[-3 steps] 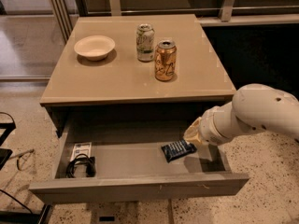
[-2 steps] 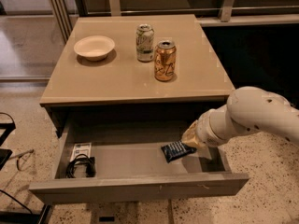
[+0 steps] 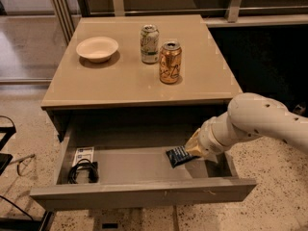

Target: Pick rxbar blueberry from top drawer and place on counter

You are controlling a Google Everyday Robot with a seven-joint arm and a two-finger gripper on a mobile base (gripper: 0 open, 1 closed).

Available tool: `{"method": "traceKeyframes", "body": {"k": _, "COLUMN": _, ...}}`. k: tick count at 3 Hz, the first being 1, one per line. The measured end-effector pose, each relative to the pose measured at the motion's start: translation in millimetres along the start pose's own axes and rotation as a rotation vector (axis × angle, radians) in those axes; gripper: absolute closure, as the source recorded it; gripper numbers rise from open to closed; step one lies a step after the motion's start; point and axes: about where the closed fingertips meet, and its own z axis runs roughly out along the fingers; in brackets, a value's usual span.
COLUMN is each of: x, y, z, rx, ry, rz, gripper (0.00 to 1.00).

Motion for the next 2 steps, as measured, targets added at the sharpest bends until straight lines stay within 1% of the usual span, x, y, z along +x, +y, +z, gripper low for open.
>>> {"method": "traceKeyframes", "body": {"k": 1, "x": 1.7, "y": 2.0, "z": 9.1, "rx": -0.022, "ry": -0.001, "rz": 0.004, "gripper": 0.12}}
{"method": "traceKeyframes", "body": {"k": 2, "x": 1.7, "y": 2.4, "z": 11.6, "rx": -0.026, "ry": -0.002, "rz": 0.004, "gripper": 0.10}}
